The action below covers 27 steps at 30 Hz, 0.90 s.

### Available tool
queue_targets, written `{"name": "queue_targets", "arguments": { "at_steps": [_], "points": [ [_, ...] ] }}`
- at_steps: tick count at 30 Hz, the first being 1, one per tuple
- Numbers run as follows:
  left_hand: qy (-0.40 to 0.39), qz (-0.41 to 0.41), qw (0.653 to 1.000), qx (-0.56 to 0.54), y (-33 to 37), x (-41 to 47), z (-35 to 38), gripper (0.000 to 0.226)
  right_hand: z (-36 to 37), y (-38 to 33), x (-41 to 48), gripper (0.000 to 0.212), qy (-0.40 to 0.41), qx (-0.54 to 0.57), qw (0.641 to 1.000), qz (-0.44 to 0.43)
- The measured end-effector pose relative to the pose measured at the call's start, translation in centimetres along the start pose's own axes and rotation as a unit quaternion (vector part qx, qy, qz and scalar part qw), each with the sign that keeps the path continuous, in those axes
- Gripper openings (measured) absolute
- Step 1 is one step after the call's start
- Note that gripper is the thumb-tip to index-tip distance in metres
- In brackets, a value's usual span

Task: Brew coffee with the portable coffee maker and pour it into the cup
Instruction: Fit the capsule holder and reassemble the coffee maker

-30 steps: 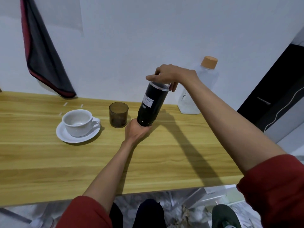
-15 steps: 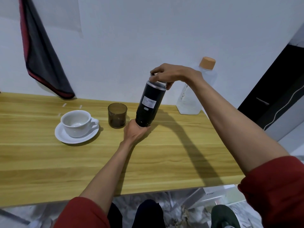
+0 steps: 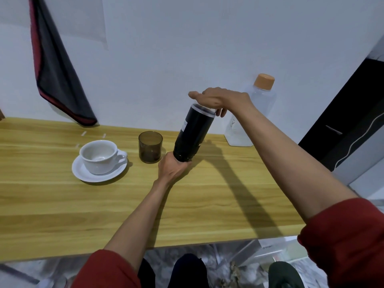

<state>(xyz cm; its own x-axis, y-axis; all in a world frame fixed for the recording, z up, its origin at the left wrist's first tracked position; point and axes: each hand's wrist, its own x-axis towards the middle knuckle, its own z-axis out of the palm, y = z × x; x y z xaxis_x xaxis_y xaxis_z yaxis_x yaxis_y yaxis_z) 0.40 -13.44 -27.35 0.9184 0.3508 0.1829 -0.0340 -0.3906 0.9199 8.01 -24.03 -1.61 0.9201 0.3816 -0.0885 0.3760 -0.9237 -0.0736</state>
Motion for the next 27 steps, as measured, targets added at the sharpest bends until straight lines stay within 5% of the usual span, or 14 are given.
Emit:
{"name": "queue_targets", "arguments": {
  "at_steps": [4,8,10,14,18,27],
  "points": [
    [-0.004,-0.005,1.0,-0.005,0.2,0.0,0.0,0.03,-0.7,0.4,-0.1,0.054,-0.036,0.023,0.999,-0.016],
    [-0.005,-0.015,1.0,-0.013,0.3,0.0,0.0,0.026,0.2,0.6,-0.3,0.078,0.044,-0.06,0.997,0.034],
    [-0.011,-0.013,1.0,-0.013,0.3,-0.1,-0.1,0.025,0.5,0.7,-0.1,0.081,0.021,-0.051,0.998,0.043],
    [-0.017,-0.007,1.0,-0.01,0.3,0.0,0.0,0.026,-0.5,1.5,0.6,0.06,-0.057,0.06,0.997,0.004],
    [-0.017,-0.004,1.0,-0.008,0.3,-0.1,0.1,0.028,-0.5,1.9,1.0,0.043,-0.04,0.084,0.993,-0.077],
    [-0.014,-0.007,1.0,-0.003,0.4,-0.3,-0.1,0.026,0.4,0.6,0.2,0.09,0.044,0.003,0.999,0.002]
  ]
}}
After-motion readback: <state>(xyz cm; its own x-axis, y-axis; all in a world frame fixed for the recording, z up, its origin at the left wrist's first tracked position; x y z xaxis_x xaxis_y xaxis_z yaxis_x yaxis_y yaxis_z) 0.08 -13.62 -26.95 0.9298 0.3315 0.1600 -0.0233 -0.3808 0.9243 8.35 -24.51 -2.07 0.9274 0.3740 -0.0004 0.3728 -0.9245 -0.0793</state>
